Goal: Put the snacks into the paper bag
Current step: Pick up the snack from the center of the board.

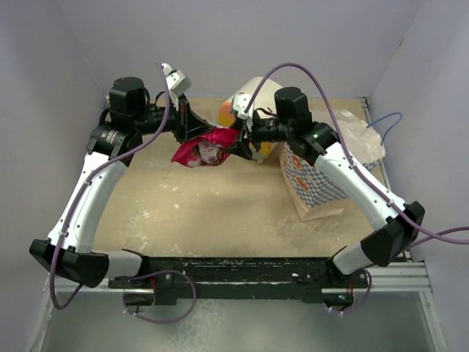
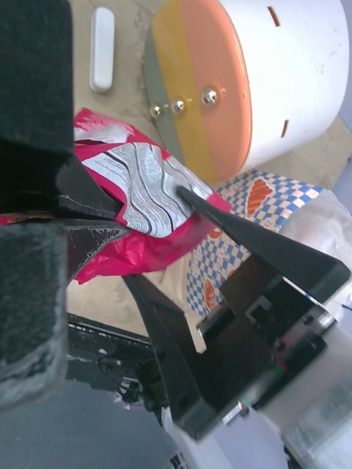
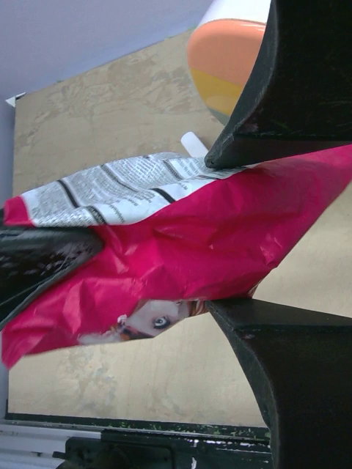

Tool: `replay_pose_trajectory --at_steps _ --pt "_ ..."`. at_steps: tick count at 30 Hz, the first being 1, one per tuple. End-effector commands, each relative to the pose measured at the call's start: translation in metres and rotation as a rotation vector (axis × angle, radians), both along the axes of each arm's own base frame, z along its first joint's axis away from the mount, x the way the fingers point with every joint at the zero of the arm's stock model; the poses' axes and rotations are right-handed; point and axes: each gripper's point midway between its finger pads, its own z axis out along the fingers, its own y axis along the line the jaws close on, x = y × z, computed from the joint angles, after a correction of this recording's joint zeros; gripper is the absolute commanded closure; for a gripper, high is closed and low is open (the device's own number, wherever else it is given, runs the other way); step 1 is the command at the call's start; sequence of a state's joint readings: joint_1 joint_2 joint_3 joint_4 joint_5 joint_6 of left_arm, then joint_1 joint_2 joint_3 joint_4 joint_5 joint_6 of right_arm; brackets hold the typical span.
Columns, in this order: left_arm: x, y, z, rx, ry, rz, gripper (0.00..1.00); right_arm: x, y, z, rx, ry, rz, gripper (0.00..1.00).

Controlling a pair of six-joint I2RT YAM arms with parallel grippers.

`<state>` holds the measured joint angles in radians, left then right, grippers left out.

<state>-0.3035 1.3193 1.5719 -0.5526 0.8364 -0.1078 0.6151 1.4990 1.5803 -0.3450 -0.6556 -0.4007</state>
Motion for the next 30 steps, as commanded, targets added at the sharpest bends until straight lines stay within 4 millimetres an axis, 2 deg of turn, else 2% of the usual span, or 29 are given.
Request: replay_pose_trajectory --at_steps 1,7,10,14,17,22,26,30 --pt "-0.019 -0.003 0.037 -0.086 -0.101 -0.046 1.00 0.001 0.000 0.013 0.024 -0.053 -0.010 0.39" --pt "-0.024 -0.001 0.033 -0.088 -0.106 -0.052 1.00 -0.004 -0.001 0.019 0.042 -0.055 0.000 0.64" --pt "-0.026 0.001 0.034 -0.097 -0.114 -0.056 0.99 -0.009 0.000 0.022 0.054 -0.048 0.016 0.81" --pt "-0.029 0.007 0.036 -0.095 -0.152 -0.060 0.85 -0.013 -0.001 0.027 0.068 -0.044 0.028 0.99" --pt "-0.032 0.014 0.038 -0.087 -0.190 -0.061 0.68 -0.018 -0.001 0.034 0.084 -0.045 0.040 1.00" --pt "-0.031 0.037 0.049 -0.072 -0.262 -0.010 0.37 -0.029 -0.003 0.053 0.118 -0.052 0.063 1.00" --pt "-0.031 0.059 0.056 -0.031 -0.323 0.063 0.23 -0.037 -0.011 0.076 0.142 -0.080 0.062 1.00" --pt "-0.026 0.076 0.052 0.030 -0.356 0.145 0.15 -0.050 -0.026 0.116 0.198 -0.122 0.076 1.00"
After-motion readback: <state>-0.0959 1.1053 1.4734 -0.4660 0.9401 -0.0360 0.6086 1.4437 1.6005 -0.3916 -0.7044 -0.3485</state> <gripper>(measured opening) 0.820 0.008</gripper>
